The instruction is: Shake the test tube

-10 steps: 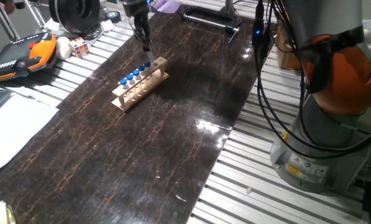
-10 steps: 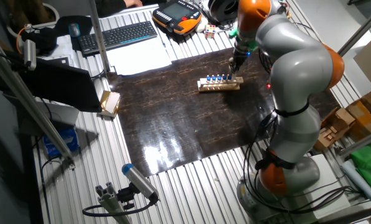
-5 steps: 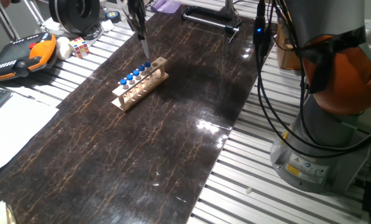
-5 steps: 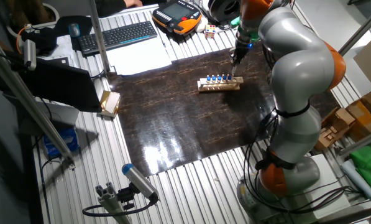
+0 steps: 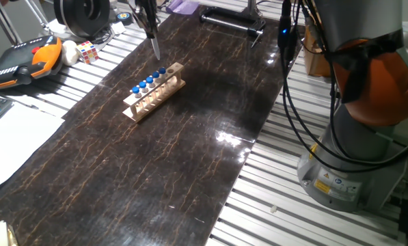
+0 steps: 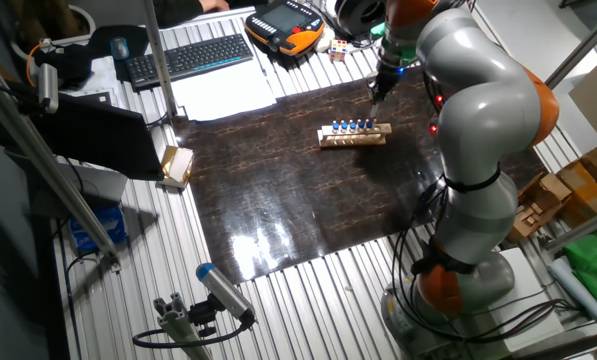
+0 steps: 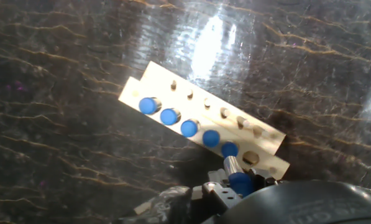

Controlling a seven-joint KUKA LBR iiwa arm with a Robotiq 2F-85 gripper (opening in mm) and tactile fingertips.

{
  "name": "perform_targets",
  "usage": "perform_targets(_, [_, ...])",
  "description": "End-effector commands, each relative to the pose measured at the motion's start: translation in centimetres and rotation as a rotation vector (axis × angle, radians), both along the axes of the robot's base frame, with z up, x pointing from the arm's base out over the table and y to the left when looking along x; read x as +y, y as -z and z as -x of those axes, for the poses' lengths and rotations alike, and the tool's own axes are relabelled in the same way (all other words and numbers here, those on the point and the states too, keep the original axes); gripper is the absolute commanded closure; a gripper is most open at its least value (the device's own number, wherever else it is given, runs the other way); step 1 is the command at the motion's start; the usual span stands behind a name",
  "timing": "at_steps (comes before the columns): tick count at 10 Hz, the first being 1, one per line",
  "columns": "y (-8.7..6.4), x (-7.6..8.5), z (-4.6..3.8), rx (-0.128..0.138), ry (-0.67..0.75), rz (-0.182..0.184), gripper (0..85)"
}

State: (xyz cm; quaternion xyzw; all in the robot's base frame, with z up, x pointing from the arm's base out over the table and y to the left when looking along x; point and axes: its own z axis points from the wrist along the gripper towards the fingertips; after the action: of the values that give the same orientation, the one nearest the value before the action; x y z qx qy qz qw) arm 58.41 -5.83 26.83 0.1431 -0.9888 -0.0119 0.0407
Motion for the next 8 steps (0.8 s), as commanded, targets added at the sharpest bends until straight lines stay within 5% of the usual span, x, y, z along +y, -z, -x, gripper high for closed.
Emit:
perform_targets(1, [-0.2,0.2,0.16,0.002,0.006,0.0,69.0])
perform_targets(8, [-1.0,1.5,1.17,-0.001,0.039,-0.009,71.3])
